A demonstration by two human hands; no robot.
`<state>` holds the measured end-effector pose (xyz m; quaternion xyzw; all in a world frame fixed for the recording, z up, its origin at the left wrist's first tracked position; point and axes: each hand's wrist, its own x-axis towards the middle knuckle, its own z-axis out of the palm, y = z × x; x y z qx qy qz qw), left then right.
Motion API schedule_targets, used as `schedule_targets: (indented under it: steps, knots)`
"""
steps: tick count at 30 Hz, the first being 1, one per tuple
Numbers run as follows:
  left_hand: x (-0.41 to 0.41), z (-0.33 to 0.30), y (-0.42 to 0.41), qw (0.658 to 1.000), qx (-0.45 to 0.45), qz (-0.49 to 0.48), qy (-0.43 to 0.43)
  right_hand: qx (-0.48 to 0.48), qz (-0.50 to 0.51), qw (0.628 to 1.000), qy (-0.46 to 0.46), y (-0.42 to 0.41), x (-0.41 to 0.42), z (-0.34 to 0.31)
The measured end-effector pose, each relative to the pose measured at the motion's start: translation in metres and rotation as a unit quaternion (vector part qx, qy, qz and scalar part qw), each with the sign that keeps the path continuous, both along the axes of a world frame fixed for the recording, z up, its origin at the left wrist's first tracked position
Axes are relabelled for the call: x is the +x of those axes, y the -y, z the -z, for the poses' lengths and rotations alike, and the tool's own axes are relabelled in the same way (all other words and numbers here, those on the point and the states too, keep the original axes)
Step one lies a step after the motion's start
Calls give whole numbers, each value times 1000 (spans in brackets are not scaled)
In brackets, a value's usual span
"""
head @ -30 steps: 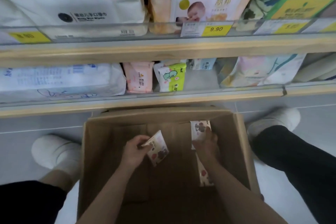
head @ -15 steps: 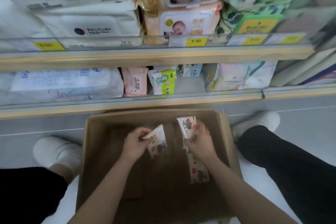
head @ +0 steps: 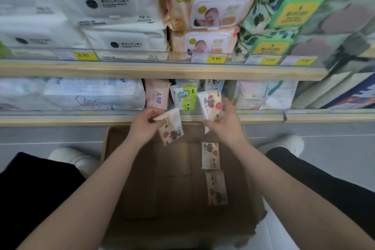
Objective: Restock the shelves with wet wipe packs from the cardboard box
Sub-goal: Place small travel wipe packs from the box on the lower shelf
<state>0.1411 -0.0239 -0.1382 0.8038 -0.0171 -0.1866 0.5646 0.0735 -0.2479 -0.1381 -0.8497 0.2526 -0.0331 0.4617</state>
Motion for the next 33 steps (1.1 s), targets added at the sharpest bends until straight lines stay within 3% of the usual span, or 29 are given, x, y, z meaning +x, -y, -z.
schedule_targets:
  steps: [9,17,26,30,33]
  knots:
    - [28,12,6,1000,-24,-15,7,-56,135,989,-2,15,81,33]
    - [31,33,7,996,-77,-33,-15,-61,182,981,-12,31,123,75]
    - [29,25,9,997,-73,-23,-10,-49,172,984,26,32,111,76]
    - [22,13,18,998,-62,-13,-7,-11,123,990,63,25,84,52]
    - [18,3,32,997,-72,-23,-5,-46,37,996,63,11,43,23]
